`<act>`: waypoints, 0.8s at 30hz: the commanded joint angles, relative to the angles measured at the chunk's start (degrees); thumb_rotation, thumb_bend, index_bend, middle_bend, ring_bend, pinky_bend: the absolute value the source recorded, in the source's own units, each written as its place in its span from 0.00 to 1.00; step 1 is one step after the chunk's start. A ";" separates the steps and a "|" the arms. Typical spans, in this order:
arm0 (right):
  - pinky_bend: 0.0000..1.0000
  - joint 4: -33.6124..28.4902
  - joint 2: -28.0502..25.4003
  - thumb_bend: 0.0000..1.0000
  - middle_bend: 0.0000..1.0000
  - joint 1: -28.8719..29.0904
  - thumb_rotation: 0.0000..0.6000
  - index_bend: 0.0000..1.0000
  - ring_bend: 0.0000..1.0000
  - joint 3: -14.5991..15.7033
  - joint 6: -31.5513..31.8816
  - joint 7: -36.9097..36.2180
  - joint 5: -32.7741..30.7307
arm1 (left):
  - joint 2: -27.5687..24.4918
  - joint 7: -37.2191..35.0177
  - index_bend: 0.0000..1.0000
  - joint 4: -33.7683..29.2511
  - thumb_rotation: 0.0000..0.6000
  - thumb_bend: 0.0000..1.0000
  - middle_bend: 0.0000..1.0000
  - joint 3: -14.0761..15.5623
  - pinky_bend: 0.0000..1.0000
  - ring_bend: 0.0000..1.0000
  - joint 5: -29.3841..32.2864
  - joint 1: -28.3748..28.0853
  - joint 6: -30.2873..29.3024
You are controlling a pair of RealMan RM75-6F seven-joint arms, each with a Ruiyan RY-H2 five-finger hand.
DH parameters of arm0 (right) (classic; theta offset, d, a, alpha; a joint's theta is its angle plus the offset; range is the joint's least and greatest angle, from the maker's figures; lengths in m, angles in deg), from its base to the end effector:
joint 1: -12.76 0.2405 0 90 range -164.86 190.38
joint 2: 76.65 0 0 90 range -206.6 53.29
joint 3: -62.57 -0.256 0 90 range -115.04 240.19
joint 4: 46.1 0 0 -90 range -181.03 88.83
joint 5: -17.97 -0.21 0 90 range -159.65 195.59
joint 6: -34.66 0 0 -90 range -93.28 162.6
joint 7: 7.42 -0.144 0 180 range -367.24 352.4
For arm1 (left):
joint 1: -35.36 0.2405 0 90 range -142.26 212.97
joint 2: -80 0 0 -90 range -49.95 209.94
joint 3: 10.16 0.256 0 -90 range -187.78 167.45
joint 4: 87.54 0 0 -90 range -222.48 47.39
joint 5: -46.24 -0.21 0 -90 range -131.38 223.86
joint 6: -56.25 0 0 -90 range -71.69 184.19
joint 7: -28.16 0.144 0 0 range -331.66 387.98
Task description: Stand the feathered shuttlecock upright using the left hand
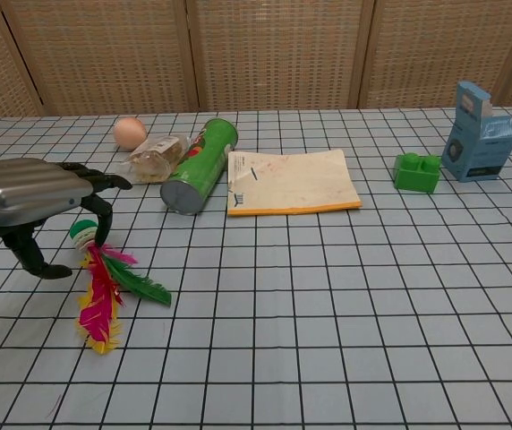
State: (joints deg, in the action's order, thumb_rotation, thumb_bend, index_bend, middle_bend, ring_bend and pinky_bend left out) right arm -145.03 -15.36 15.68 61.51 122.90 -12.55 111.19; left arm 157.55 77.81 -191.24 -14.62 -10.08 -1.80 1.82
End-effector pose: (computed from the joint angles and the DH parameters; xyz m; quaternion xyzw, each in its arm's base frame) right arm -0.2803 -0.1621 0.1613 0.5903 -0.4091 0.4527 0.5284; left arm -0.1716 0.2813 0.0089 -0.8300 -0.2829 -0.2076 0.4335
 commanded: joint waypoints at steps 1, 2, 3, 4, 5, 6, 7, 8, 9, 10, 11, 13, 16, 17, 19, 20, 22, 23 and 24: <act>0.00 0.10 -0.14 0.00 0.00 0.04 1.00 0.00 0.00 -0.03 -0.11 -0.63 -0.17 | 1.71 2.37 0.46 -0.38 1.00 0.28 0.00 0.71 0.00 0.00 2.19 -1.62 -1.18; 0.00 0.12 -0.19 0.00 0.00 0.07 1.00 0.00 0.00 -0.04 -0.15 -0.84 -0.20 | 2.05 2.87 0.46 -0.35 1.00 0.29 0.00 0.84 0.00 0.00 2.63 -1.96 -1.47; 0.00 0.15 -0.25 0.00 0.00 0.08 1.00 0.00 0.00 -0.04 -0.16 -1.01 -0.19 | 2.36 3.30 0.47 -0.33 1.00 0.31 0.00 0.99 0.00 0.00 3.11 -2.27 -1.71; 0.00 0.17 -0.28 0.00 0.00 0.09 1.00 0.00 0.00 -0.05 -0.15 -1.16 -0.16 | 2.67 3.69 0.47 -0.29 1.00 0.32 0.00 1.10 0.00 0.00 3.62 -2.57 -1.95; 0.00 0.18 -0.32 0.00 0.00 0.09 1.00 0.00 0.00 -0.02 -0.09 -1.38 -0.05 | 3.15 4.34 0.48 -0.13 1.00 0.32 0.00 1.24 0.00 0.00 4.37 -3.07 -2.20; 0.00 0.21 -0.35 0.00 0.00 0.09 1.00 0.00 0.00 -0.01 -0.02 -1.52 0.03 | 3.58 4.90 0.48 0.02 1.00 0.32 0.00 1.25 0.00 0.00 5.06 -3.49 -2.46; 0.00 0.25 -0.37 0.00 0.00 0.08 1.00 0.00 0.00 0.00 0.00 -1.63 0.07 | 3.89 5.34 0.49 0.06 1.00 0.32 0.00 1.30 0.00 0.00 5.67 -3.80 -2.80; 0.00 0.26 -0.38 0.00 0.00 0.08 1.00 0.00 0.00 0.00 0.02 -1.71 0.07 | 4.06 5.60 0.49 0.07 1.00 0.32 0.00 1.33 0.00 0.00 6.02 -3.99 -3.04; 0.00 0.27 -0.38 0.00 0.00 0.09 1.00 0.00 0.00 -0.01 0.01 -1.80 0.06 | 4.25 5.99 0.49 0.07 1.00 0.32 0.00 1.40 0.00 0.00 6.49 -4.27 -3.39; 0.00 0.26 -0.39 0.00 0.00 0.10 1.00 0.00 0.00 -0.01 -0.03 -1.86 0.03 | 4.40 6.33 0.49 0.09 1.00 0.32 0.00 1.47 0.00 0.00 6.92 -4.53 -3.74; 0.00 0.26 -0.41 0.00 0.00 0.12 1.00 0.00 0.00 0.00 -0.09 -1.95 -0.01 | 4.59 6.73 0.49 0.14 1.00 0.32 0.00 1.62 0.00 0.00 7.39 -4.86 -4.14; 0.00 0.23 -0.42 0.00 0.00 0.16 1.00 0.00 0.00 0.04 -0.09 -2.04 0.14 | 4.92 7.17 0.49 0.32 1.00 0.32 0.00 1.85 0.00 0.00 8.08 -5.31 -4.59; 0.00 0.20 -0.43 0.00 0.00 0.17 1.00 0.00 0.00 0.10 -0.09 -1.99 0.29 | 5.62 7.84 0.49 0.74 1.00 0.32 0.00 2.30 0.00 0.00 8.97 -6.04 -5.19; 0.00 0.20 -0.42 0.00 0.00 0.16 1.00 0.00 0.00 0.12 -0.10 -1.98 0.28 | 5.82 7.98 0.49 0.81 1.00 0.32 0.00 2.46 0.00 0.00 9.20 -6.24 -5.32; 0.00 0.20 -0.43 0.00 0.00 0.14 1.00 0.00 0.00 0.14 -0.08 -2.02 0.29 | 6.18 8.17 0.49 0.89 1.00 0.32 0.00 2.72 0.00 0.00 9.58 -6.55 -5.49; 0.00 0.22 -0.42 0.00 0.00 0.14 1.00 0.00 0.00 0.15 -0.08 -2.06 0.29 | 6.33 8.26 0.49 0.95 1.00 0.32 0.00 2.84 0.00 0.00 9.72 -6.68 -5.54; 0.00 0.26 -0.41 0.00 0.00 0.16 1.00 0.00 0.00 0.12 -0.09 -2.14 0.24 | 6.75 8.62 0.49 1.09 1.00 0.32 0.00 3.19 0.00 0.00 10.01 -7.09 -5.75; 0.00 0.28 -0.41 0.00 0.00 0.17 1.00 0.00 0.00 0.11 -0.11 -2.20 0.21 | 6.98 8.73 0.49 1.14 1.00 0.32 0.00 3.34 0.00 0.00 10.12 -7.24 -5.90; 0.00 0.30 -0.43 0.00 0.00 0.17 1.00 0.00 0.00 0.10 -0.13 -2.27 0.16 | 7.21 8.77 0.49 1.20 1.00 0.32 0.00 3.49 0.00 0.00 10.27 -7.38 -6.01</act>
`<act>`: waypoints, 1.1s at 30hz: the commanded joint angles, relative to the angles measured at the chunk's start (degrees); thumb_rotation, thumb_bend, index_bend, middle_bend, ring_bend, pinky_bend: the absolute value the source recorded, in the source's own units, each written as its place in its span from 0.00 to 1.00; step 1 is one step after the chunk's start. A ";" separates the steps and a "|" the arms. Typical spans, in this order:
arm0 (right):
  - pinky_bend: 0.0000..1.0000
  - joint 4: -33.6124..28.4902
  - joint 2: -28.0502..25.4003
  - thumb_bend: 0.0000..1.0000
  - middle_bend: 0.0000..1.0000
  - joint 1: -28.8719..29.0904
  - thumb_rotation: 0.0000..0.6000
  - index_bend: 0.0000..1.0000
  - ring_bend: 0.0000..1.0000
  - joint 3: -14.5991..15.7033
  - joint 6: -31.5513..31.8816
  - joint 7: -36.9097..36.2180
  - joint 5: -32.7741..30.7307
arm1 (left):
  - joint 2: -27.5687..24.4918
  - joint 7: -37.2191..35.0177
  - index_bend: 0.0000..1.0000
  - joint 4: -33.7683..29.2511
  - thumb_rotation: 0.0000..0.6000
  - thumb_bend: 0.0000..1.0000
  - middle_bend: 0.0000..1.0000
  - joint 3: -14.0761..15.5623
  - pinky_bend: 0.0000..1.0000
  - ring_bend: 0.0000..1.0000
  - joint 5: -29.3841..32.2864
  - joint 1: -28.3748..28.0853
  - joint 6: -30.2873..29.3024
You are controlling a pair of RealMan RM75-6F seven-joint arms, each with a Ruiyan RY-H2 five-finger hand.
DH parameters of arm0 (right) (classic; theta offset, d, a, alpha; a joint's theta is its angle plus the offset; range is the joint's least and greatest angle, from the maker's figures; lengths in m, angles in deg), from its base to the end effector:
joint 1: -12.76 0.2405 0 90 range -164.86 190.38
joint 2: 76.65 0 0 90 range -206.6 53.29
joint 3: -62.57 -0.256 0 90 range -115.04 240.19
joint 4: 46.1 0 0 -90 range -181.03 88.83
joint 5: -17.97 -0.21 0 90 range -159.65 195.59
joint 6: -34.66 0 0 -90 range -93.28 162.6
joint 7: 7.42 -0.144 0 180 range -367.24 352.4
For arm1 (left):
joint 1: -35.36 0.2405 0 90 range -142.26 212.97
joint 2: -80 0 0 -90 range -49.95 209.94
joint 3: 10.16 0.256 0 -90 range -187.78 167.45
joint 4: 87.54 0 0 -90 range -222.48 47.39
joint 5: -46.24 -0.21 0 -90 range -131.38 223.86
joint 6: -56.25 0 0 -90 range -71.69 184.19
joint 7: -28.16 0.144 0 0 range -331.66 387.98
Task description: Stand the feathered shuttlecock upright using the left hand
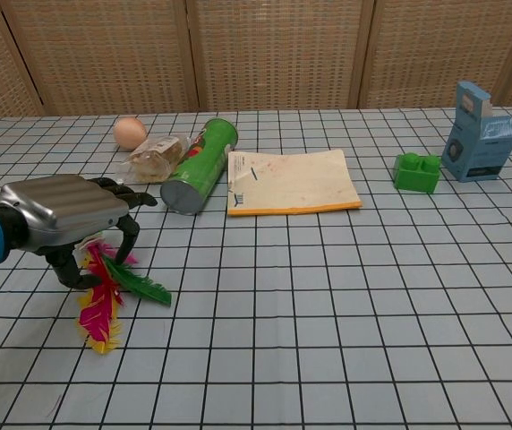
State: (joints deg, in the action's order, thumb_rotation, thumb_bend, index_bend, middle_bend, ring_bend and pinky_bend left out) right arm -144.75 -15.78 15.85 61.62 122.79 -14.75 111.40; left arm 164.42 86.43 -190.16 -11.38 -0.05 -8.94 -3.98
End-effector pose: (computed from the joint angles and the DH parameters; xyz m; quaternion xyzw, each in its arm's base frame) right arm -0.2811 -0.1625 0.1631 0.5873 -0.4167 0.4595 0.5200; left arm -0.1514 0.2827 -0.0226 -0.8419 -0.2600 -0.1747 0.4394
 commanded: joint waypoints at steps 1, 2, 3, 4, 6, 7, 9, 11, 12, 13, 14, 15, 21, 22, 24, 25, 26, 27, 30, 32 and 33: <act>0.00 0.03 -0.03 0.00 0.00 0.03 1.00 0.00 0.00 -0.02 -0.06 -0.18 -0.09 | 0.63 0.20 0.49 0.19 1.00 0.32 0.00 0.42 0.00 0.00 0.50 -0.44 -0.31; 0.00 0.05 -0.03 0.00 0.00 0.02 1.00 0.00 0.00 -0.01 -0.08 -0.35 -0.13 | 0.96 0.55 0.49 0.39 1.00 0.32 0.00 0.76 0.00 0.00 0.68 -0.69 -0.39; 0.00 0.06 -0.05 0.00 0.00 0.03 1.00 0.00 0.00 0.00 -0.09 -0.44 -0.11 | 1.23 0.79 0.49 0.61 1.00 0.32 0.00 0.92 0.00 0.00 0.76 -0.81 -0.50; 0.00 0.07 -0.07 0.00 0.00 0.03 1.00 0.00 0.00 0.01 -0.09 -0.50 -0.09 | 1.44 0.92 0.49 0.77 1.00 0.32 0.00 1.02 0.00 0.00 0.86 -0.89 -0.68; 0.00 0.04 -0.17 0.00 0.00 0.04 1.00 0.00 0.00 0.07 -0.05 -0.77 0.06 | 2.29 1.48 0.49 1.54 1.00 0.32 0.00 1.38 0.00 0.00 1.03 -1.13 -1.24; 0.00 0.04 -0.22 0.00 0.00 0.05 1.00 0.00 0.00 0.08 -0.05 -0.91 0.10 | 2.66 1.58 0.49 1.84 1.00 0.32 0.00 1.48 0.00 0.00 1.11 -1.20 -1.52; 0.00 0.05 -0.30 0.00 0.00 0.06 1.00 0.00 0.00 0.12 -0.10 -1.11 0.09 | 3.25 1.67 0.50 2.30 1.00 0.32 0.00 1.61 0.00 0.00 1.33 -1.34 -1.95; 0.00 0.07 -0.37 0.00 0.00 0.05 1.00 0.00 0.00 0.08 -0.07 -1.39 0.00 | 3.85 1.77 0.50 2.67 1.00 0.32 0.00 1.72 0.00 0.00 1.56 -1.59 -2.28; 0.00 0.09 -0.39 0.00 0.00 0.05 1.00 0.00 0.00 0.06 -0.05 -1.49 -0.01 | 3.98 1.85 0.50 2.72 1.00 0.32 0.00 1.80 0.00 0.00 1.58 -1.70 -2.40; 0.00 0.11 -0.42 0.00 0.00 0.05 1.00 0.00 0.00 0.06 -0.03 -1.57 -0.01 | 4.07 1.92 0.50 2.72 1.00 0.33 0.00 1.88 0.00 0.00 1.59 -1.79 -2.52; 0.00 0.11 -0.45 0.00 0.00 0.05 1.00 0.00 0.00 0.06 -0.02 -1.65 -0.01 | 4.17 2.00 0.51 2.72 1.00 0.33 0.00 1.99 0.00 0.00 1.54 -1.90 -2.68; 0.00 0.10 -0.47 0.00 0.00 0.05 1.00 0.00 0.00 0.06 0.00 -1.68 0.00 | 4.20 2.03 0.51 2.68 1.00 0.34 0.00 2.07 0.00 0.00 1.55 -1.98 -2.77; 0.00 0.06 -0.48 0.00 0.00 0.01 1.00 0.00 0.00 0.16 0.11 -1.58 0.25 | 4.12 2.10 0.52 2.44 1.00 0.39 0.00 2.67 0.00 0.00 1.98 -2.30 -3.21; 0.00 0.04 -0.50 0.00 0.00 0.01 1.00 0.00 0.00 0.16 0.13 -1.57 0.26 | 4.13 2.09 0.53 2.47 1.00 0.40 0.00 2.73 0.00 0.00 2.08 -2.35 -3.25; 0.00 0.00 -0.53 0.00 0.00 0.00 1.00 0.00 0.00 0.14 0.20 -1.61 0.28 | 4.21 1.94 0.53 2.62 1.00 0.40 0.00 2.87 0.00 0.00 2.39 -2.41 -3.27; 0.00 0.01 -0.54 0.00 0.00 -0.02 1.00 0.00 0.00 0.15 0.23 -1.61 0.28 | 4.27 1.86 0.54 2.73 1.00 0.40 0.00 2.94 0.00 0.00 2.45 -2.44 -3.25; 0.00 0.05 -0.54 0.00 0.00 -0.05 1.00 0.00 0.00 0.12 0.26 -1.63 0.18 | 4.32 1.77 0.54 2.87 1.00 0.40 0.00 3.07 0.00 0.00 2.48 -2.48 -3.21; 0.00 0.04 -0.54 0.00 0.00 -0.08 1.00 0.00 0.00 0.09 0.27 -1.66 0.09 | 4.34 1.68 0.55 2.94 1.00 0.40 0.00 3.13 0.00 0.00 2.45 -2.51 -3.21; 0.00 0.09 -0.55 0.00 0.00 -0.10 1.00 0.00 0.00 0.04 0.29 -1.84 -0.05 | 4.33 1.06 0.57 3.06 1.00 0.44 0.00 3.21 0.00 0.00 2.19 -2.50 -3.31; 0.00 0.07 -0.54 0.00 0.00 -0.05 1.00 0.00 0.00 0.04 0.19 -1.80 -0.06 | 4.20 0.76 0.58 3.08 1.00 0.46 0.00 3.25 0.00 0.00 1.88 -2.56 -3.40; 0.00 0.07 -0.53 0.00 0.00 -0.04 1.00 0.00 0.00 0.05 0.16 -1.77 -0.06 | 4.15 0.58 0.59 3.08 1.00 0.47 0.00 3.28 0.00 0.00 1.66 -2.56 -3.45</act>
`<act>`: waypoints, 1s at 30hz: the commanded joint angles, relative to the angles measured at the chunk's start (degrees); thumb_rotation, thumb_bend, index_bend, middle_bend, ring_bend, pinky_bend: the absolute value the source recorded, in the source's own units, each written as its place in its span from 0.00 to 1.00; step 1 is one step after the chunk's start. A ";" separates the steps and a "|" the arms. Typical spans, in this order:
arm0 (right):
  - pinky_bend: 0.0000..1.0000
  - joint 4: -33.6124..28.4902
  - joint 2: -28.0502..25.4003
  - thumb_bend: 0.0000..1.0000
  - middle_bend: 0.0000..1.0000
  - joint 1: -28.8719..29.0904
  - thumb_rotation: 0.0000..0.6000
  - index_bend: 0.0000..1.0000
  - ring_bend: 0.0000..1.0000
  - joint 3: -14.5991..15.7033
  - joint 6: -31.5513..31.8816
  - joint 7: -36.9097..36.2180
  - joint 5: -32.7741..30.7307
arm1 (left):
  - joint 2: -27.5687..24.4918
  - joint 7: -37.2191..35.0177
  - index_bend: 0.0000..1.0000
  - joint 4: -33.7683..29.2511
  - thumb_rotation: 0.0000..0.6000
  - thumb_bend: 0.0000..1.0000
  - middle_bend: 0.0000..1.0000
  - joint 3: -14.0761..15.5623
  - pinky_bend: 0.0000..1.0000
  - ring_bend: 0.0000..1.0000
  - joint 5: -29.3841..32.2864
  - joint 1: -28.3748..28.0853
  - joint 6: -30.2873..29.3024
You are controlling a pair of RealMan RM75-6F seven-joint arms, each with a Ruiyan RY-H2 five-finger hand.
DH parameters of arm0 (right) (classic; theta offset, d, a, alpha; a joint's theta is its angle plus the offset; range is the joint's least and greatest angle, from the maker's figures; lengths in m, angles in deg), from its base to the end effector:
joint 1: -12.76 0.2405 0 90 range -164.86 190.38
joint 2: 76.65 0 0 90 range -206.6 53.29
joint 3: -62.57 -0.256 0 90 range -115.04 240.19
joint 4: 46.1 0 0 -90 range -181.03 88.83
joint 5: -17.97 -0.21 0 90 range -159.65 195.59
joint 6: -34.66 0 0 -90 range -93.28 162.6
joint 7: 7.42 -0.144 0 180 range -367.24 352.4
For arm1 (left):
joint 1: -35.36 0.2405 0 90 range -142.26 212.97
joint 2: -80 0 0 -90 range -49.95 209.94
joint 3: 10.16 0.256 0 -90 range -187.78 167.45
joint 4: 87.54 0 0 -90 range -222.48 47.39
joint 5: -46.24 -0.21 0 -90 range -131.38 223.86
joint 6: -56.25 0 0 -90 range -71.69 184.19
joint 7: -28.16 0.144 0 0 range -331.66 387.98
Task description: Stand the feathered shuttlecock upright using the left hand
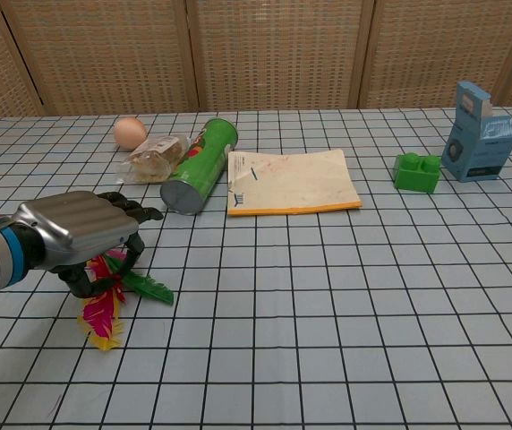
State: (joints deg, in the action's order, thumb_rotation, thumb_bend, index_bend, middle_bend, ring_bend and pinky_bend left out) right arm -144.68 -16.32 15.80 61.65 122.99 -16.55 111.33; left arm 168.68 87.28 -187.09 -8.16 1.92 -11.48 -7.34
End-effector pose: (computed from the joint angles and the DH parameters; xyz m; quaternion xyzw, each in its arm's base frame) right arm -0.2823 -0.1623 0.1664 0.5819 -0.4226 0.4651 0.5162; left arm -0.1523 0.2795 -0.0410 -0.8461 -0.2465 -0.1601 0.4446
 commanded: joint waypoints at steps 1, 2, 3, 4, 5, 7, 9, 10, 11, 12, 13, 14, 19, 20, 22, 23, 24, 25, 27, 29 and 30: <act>0.00 0.01 0.02 0.00 0.00 0.01 1.00 0.00 0.00 0.02 -0.06 0.07 0.01 | -0.15 -0.45 0.61 0.01 1.00 0.48 0.00 0.11 0.00 0.00 -0.50 0.02 -0.15; 0.00 0.03 0.04 0.00 0.00 0.01 1.00 0.00 0.00 0.03 -0.06 0.09 0.02 | -0.21 -0.61 0.61 0.00 1.00 0.48 0.00 0.17 0.00 0.00 -0.63 0.04 -0.18; 0.00 0.04 0.06 0.00 0.00 0.02 1.00 0.00 0.00 0.04 -0.07 0.10 0.04 | -0.25 -0.70 0.62 -0.01 1.00 0.49 0.00 0.19 0.00 0.00 -0.68 0.05 -0.19; 0.00 0.05 0.08 0.00 0.00 0.02 1.00 0.00 0.00 0.04 -0.07 0.09 0.04 | -0.29 -0.76 0.62 -0.03 1.00 0.50 0.00 0.22 0.00 0.00 -0.72 0.05 -0.22; 0.00 0.07 0.08 0.00 0.00 0.01 1.00 0.00 0.00 0.03 -0.05 0.06 0.03 | -0.35 -0.79 0.63 -0.07 1.00 0.51 0.00 0.28 0.00 0.00 -0.76 0.05 -0.26; 0.00 0.12 0.10 0.00 0.00 0.03 1.00 0.00 0.00 -0.01 -0.12 -0.04 -0.11 | -0.57 -0.73 0.64 -0.19 1.00 0.52 0.00 0.41 0.00 0.00 -0.87 0.01 -0.39; 0.00 0.13 0.07 0.00 0.00 0.05 1.00 0.00 0.00 -0.04 -0.19 -0.17 -0.23 | -0.81 -0.78 0.65 -0.40 1.00 0.52 0.00 0.46 0.00 0.00 -1.00 0.01 -0.55; 0.00 0.14 0.04 0.00 0.00 0.05 1.00 0.00 0.00 -0.04 -0.20 -0.22 -0.26 | -0.99 -0.86 0.66 -0.57 1.00 0.52 0.00 0.47 0.00 0.00 -1.08 0.03 -0.66; 0.00 0.16 0.04 0.00 0.00 0.03 1.00 0.00 0.00 -0.03 -0.18 -0.24 -0.27 | -1.12 -0.94 0.66 -0.69 1.00 0.52 0.00 0.47 0.00 0.00 -1.12 0.05 -0.72; 0.00 0.19 0.05 0.00 0.00 0.03 1.00 0.00 0.00 -0.05 -0.13 -0.25 -0.23 | -1.44 -1.11 0.67 -0.97 1.00 0.52 0.00 0.44 0.00 0.00 -1.20 0.07 -0.82; 0.00 0.18 0.07 0.00 0.00 0.05 1.00 0.00 0.00 -0.06 -0.13 -0.23 -0.21 | -1.74 -1.21 0.67 -1.21 1.00 0.52 0.00 0.40 0.00 0.00 -1.29 0.05 -0.90; 0.00 0.17 0.07 0.00 0.00 0.06 1.00 0.00 0.00 -0.06 -0.16 -0.20 -0.21 | -2.07 -1.36 0.68 -1.49 1.00 0.52 0.00 0.33 0.00 0.00 -1.43 0.06 -1.04; 0.00 0.12 0.09 0.00 0.00 0.07 1.00 0.00 0.00 0.00 -0.21 -0.20 -0.16 | -4.43 -1.90 0.68 -3.61 1.00 0.52 0.00 0.14 0.00 0.00 -2.56 0.21 -2.12; 0.00 0.11 0.09 0.00 0.00 0.07 1.00 0.00 0.00 0.01 -0.20 -0.23 -0.10 | -5.30 -2.03 0.68 -4.34 1.00 0.52 0.00 0.04 0.00 0.00 -3.05 0.30 -2.65; 0.00 0.06 0.04 0.00 0.00 0.05 1.00 0.00 0.00 0.00 -0.14 -0.19 -0.08 | -7.44 -2.83 0.68 -6.20 1.00 0.52 0.00 -0.39 0.00 0.00 -3.89 0.68 -3.86; 0.00 0.03 0.00 0.00 0.00 0.04 1.00 0.00 0.00 0.00 -0.11 -0.21 -0.06 | -8.49 -3.11 0.68 -7.08 1.00 0.52 0.00 -0.48 0.00 0.00 -4.20 0.80 -4.19; 0.00 0.02 -0.01 0.00 0.00 0.03 1.00 0.00 0.00 0.02 -0.08 -0.19 -0.02 | -9.29 -3.30 0.68 -7.67 1.00 0.52 0.00 -0.55 0.00 0.00 -4.43 0.85 -4.31; 0.00 0.02 -0.01 0.00 0.00 -0.01 1.00 0.00 0.00 0.04 0.00 -0.14 0.03 | -10.37 -3.67 0.68 -8.42 1.00 0.52 0.00 -0.70 0.00 0.00 -4.74 0.95 -4.54; 0.00 0.00 0.00 0.00 0.00 -0.02 1.00 0.00 0.00 0.03 0.04 -0.12 0.04 | -11.42 -4.18 0.69 -9.18 1.00 0.52 0.00 -0.91 0.00 0.00 -5.00 1.06 -4.68; 0.00 -0.02 -0.01 0.00 0.00 -0.02 1.00 0.00 0.00 0.02 0.05 -0.12 0.05 | -12.72 -4.98 0.69 -10.04 1.00 0.52 0.00 -1.34 0.00 0.00 -5.43 1.24 -5.04; 0.00 -0.03 -0.02 0.00 0.00 -0.02 1.00 0.00 0.00 0.01 0.05 -0.08 0.04 | -13.35 -5.40 0.69 -10.44 1.00 0.52 0.00 -1.55 0.00 0.00 -5.65 1.33 -5.19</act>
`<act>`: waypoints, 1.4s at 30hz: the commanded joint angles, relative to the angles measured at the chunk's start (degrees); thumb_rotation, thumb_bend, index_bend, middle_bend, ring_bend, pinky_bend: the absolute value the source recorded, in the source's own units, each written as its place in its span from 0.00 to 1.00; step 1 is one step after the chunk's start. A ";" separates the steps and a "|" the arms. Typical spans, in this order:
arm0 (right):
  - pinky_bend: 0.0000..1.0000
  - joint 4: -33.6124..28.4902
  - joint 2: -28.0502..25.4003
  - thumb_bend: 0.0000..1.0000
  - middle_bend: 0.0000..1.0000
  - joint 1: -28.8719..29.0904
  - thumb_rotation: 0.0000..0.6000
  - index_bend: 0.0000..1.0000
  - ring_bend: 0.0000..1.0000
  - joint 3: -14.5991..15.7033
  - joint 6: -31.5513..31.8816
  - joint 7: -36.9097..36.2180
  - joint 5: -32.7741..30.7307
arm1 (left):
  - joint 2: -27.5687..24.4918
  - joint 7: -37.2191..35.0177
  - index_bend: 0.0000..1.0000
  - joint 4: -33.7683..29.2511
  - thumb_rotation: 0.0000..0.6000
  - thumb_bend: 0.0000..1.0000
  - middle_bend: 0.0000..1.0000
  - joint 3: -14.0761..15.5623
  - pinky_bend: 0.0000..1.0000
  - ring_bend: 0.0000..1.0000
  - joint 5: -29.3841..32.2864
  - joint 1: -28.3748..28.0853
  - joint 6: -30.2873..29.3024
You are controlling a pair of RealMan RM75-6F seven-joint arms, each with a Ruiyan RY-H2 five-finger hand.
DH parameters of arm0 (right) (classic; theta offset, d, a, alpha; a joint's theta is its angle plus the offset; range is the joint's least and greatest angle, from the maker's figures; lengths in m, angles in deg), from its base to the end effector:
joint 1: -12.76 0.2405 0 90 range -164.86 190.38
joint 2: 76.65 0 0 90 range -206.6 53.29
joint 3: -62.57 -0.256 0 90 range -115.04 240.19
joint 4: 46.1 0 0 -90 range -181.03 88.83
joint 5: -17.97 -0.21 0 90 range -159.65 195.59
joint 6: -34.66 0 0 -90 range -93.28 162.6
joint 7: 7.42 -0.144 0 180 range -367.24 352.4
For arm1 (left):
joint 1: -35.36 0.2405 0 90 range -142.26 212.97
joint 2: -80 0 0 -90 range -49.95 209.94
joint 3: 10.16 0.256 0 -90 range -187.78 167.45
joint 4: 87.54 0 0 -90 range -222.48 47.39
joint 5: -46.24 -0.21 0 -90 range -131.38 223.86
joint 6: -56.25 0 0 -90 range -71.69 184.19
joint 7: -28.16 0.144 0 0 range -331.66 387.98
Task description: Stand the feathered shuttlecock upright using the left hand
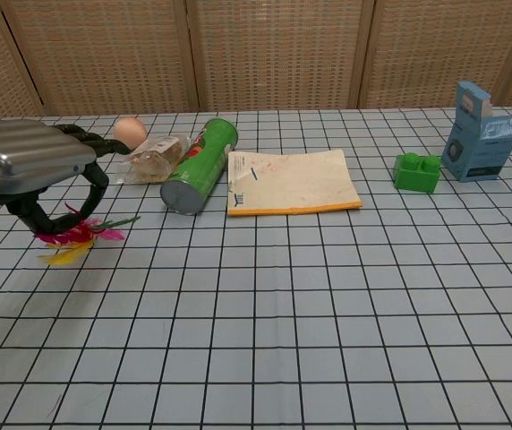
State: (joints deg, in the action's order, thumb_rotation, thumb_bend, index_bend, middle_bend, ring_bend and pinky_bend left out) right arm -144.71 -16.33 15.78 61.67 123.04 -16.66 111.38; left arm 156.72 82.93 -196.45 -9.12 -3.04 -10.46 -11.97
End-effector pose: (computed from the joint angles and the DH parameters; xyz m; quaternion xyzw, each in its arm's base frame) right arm -0.2821 -0.1621 0.1664 0.5814 -0.4231 0.4659 0.5156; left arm -0.1474 0.2898 0.0268 -0.8143 -0.2397 -0.2052 0.4872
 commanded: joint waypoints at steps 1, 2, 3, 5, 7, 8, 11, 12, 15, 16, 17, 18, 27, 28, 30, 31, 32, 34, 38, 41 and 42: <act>0.00 -0.01 0.00 0.00 0.00 0.01 1.00 0.00 0.00 -0.01 -0.01 0.06 -0.01 | -1.81 -1.33 0.69 -1.35 1.00 0.52 0.00 -0.72 0.00 0.00 -0.80 0.38 -0.64; 0.00 -0.02 0.01 0.00 0.00 0.02 1.00 0.00 0.00 0.02 -0.07 0.11 0.01 | -2.59 -1.95 0.69 -1.76 1.00 0.52 0.00 -1.14 0.00 0.00 -0.99 0.56 -1.05; 0.00 -0.04 0.04 0.00 0.00 0.02 1.00 0.00 0.00 0.04 -0.10 0.23 0.02 | -3.40 -2.59 0.69 -2.23 1.00 0.52 0.00 -1.39 0.00 0.00 -1.22 0.71 -1.17; 0.00 -0.05 0.07 0.00 0.00 0.03 1.00 0.00 0.00 0.03 -0.09 0.33 0.05 | -4.37 -3.58 0.70 -2.66 1.00 0.52 0.00 -1.67 0.00 0.00 -1.48 0.91 -1.08; 0.00 -0.06 0.08 0.00 0.00 0.01 1.00 0.00 0.00 0.05 -0.05 0.39 0.07 | -5.29 -4.43 0.70 -2.87 1.00 0.52 0.00 -1.79 0.00 0.00 -1.59 1.11 -0.79; 0.00 -0.04 0.09 0.00 0.00 -0.01 1.00 0.00 0.00 0.05 -0.03 0.43 0.07 | -5.71 -4.58 0.70 -2.83 1.00 0.52 0.00 -1.76 0.00 0.00 -1.66 1.16 -0.65; 0.00 0.01 0.15 0.00 0.00 -0.01 1.00 0.00 0.00 0.05 -0.05 0.48 0.03 | -6.89 -5.98 0.70 -2.47 1.00 0.52 0.00 -1.95 0.00 0.00 -2.16 1.68 -0.69; 0.00 0.03 0.18 0.00 0.00 -0.01 1.00 0.00 0.00 0.05 -0.06 0.53 0.02 | -7.15 -6.60 0.70 -2.43 1.00 0.52 0.00 -2.02 0.00 0.00 -2.40 1.83 -0.55; 0.00 0.01 0.25 0.00 0.00 0.06 1.00 0.00 0.00 0.08 -0.25 0.79 0.01 | -7.86 -8.01 0.70 -2.15 1.00 0.52 0.00 -2.21 0.00 0.00 -3.14 2.22 -0.25; 0.00 -0.02 0.28 0.00 0.00 0.08 1.00 0.00 0.00 0.10 -0.30 0.93 0.04 | -7.97 -8.39 0.70 -2.03 1.00 0.52 0.00 -2.24 0.00 0.00 -3.35 2.33 -0.15; 0.00 -0.05 0.31 0.00 0.00 0.09 1.00 0.00 0.00 0.12 -0.32 1.05 0.06 | -8.02 -8.83 0.70 -1.83 1.00 0.52 0.00 -2.27 0.00 0.00 -3.60 2.47 -0.03; 0.00 -0.07 0.32 0.00 0.00 0.09 1.00 0.00 0.00 0.13 -0.32 1.12 0.09 | -8.00 -9.11 0.70 -1.63 1.00 0.52 0.00 -2.28 0.00 0.00 -3.81 2.56 0.05; 0.00 -0.07 0.48 0.00 0.00 0.13 1.00 0.00 0.00 0.14 -0.52 1.46 -0.05 | -6.42 -10.46 0.71 1.32 1.00 0.52 0.00 -2.43 0.00 0.00 -3.96 3.05 1.20; 0.00 -0.08 0.50 0.00 0.00 0.14 1.00 0.00 0.00 0.15 -0.54 1.50 -0.06 | -6.26 -10.41 0.71 1.44 1.00 0.52 0.00 -2.46 0.00 0.00 -3.93 3.06 1.20; 0.00 -0.07 0.55 0.00 0.00 0.14 1.00 0.00 0.00 0.17 -0.58 1.61 -0.06 | -5.85 -10.43 0.71 1.65 1.00 0.52 0.00 -2.56 0.00 0.00 -4.06 3.09 1.16; 0.00 -0.06 0.57 0.00 0.00 0.14 1.00 0.00 0.00 0.17 -0.59 1.64 -0.06 | -5.64 -10.48 0.71 1.73 1.00 0.52 0.00 -2.61 0.00 0.00 -4.13 3.13 1.16; 0.00 -0.06 0.57 0.00 0.00 0.15 1.00 0.00 0.00 0.16 -0.60 1.65 -0.08 | -5.53 -10.47 0.71 1.77 1.00 0.52 0.00 -2.62 0.00 0.00 -4.14 3.14 1.17; 0.00 -0.05 0.56 0.00 0.00 0.17 1.00 0.00 0.00 0.14 -0.64 1.62 -0.16 | -5.35 -10.21 0.71 1.83 1.00 0.52 0.00 -2.67 0.00 0.00 -4.22 3.13 1.11; 0.00 -0.04 0.55 0.00 0.00 0.18 1.00 0.00 0.00 0.19 -0.65 1.55 -0.06 | -5.20 -9.98 0.71 1.98 1.00 0.52 0.00 -2.59 0.00 0.00 -4.60 3.51 0.62; 0.00 -0.06 0.56 0.00 0.00 0.17 1.00 0.00 0.00 0.22 -0.64 1.66 0.00 | -5.49 -10.50 0.71 1.92 1.00 0.52 0.00 -2.62 0.00 0.00 -4.79 3.88 0.62; 0.00 -0.07 0.56 0.00 0.00 0.19 1.00 0.00 0.00 0.21 -0.66 1.68 -0.01 | -5.67 -10.62 0.70 1.85 1.00 0.52 0.00 -2.54 0.00 0.00 -4.93 4.02 0.63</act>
State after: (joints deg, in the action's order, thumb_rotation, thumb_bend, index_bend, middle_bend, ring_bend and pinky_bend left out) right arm -144.77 -15.77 15.96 61.88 122.39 -14.99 111.37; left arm 151.18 72.41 -194.54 -11.71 -7.86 -6.56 -11.35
